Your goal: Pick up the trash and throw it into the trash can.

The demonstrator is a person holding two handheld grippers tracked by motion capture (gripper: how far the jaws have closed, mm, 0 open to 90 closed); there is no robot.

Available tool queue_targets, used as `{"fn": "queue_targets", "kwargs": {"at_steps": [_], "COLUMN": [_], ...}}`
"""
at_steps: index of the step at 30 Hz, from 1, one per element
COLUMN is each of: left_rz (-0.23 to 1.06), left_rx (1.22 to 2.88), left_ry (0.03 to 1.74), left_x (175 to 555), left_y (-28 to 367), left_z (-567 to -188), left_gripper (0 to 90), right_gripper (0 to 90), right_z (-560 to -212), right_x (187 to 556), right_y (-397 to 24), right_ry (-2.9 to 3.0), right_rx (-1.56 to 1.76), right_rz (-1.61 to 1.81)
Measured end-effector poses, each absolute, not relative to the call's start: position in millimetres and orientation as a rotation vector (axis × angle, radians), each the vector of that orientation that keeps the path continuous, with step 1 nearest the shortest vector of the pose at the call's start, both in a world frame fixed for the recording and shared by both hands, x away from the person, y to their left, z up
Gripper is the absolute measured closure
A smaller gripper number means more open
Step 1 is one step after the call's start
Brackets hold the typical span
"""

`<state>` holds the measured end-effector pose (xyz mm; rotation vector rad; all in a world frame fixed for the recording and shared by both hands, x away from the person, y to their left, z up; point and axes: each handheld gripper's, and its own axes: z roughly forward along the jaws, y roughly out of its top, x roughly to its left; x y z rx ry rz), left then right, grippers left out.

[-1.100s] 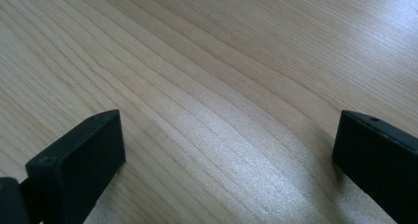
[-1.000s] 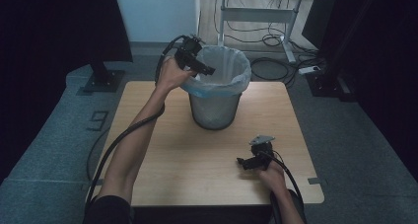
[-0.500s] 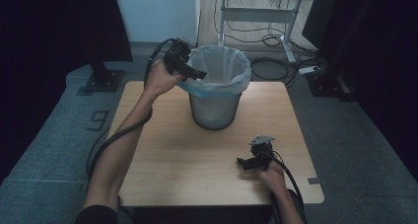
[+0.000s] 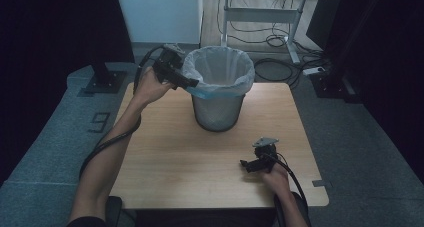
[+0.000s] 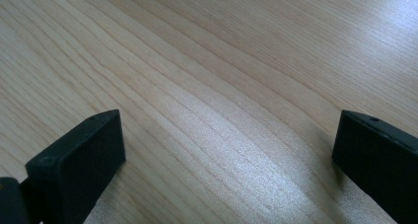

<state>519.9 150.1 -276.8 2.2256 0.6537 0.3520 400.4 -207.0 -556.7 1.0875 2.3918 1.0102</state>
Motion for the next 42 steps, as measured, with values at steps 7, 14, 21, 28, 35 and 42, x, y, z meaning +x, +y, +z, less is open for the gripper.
{"fn": "queue_targets", "kwargs": {"at_steps": [7,14,21,28,35,42], "left_rz": [0.361,0.368,0.382,0.386,0.359,0.343], "left_rx": [2.232,2.226,2.23,2.226,2.217,2.196], "left_ry": [0.645,0.644,0.641,0.629,0.648,0.67], "left_x": [512.8,507.2,501.6,492.0,486.6,478.8], "left_y": [161.9,173.3,182.3,192.5,205.3,216.9], "left_z": [-284.1,-292.3,-300.3,-309.6,-324.9,-344.7], "left_gripper": [0.0,0.0,0.0,0.0,0.0,0.0], "right_gripper": [0.0,0.0,0.0,0.0,0.0,0.0], "right_z": [-556.7,-556.7,-556.7,-556.6,-556.8,-556.7], "right_x": [400.3,400.3,400.4,400.3,400.4,400.4], "right_y": [-206.9,-206.9,-206.9,-206.9,-206.8,-206.8], "right_ry": [2.392,2.391,2.391,2.392,2.39,2.39], "right_rx": [1.089,1.089,1.088,1.089,1.088,1.088], "right_rz": [1.012,1.012,1.011,1.012,1.011,1.011]}}
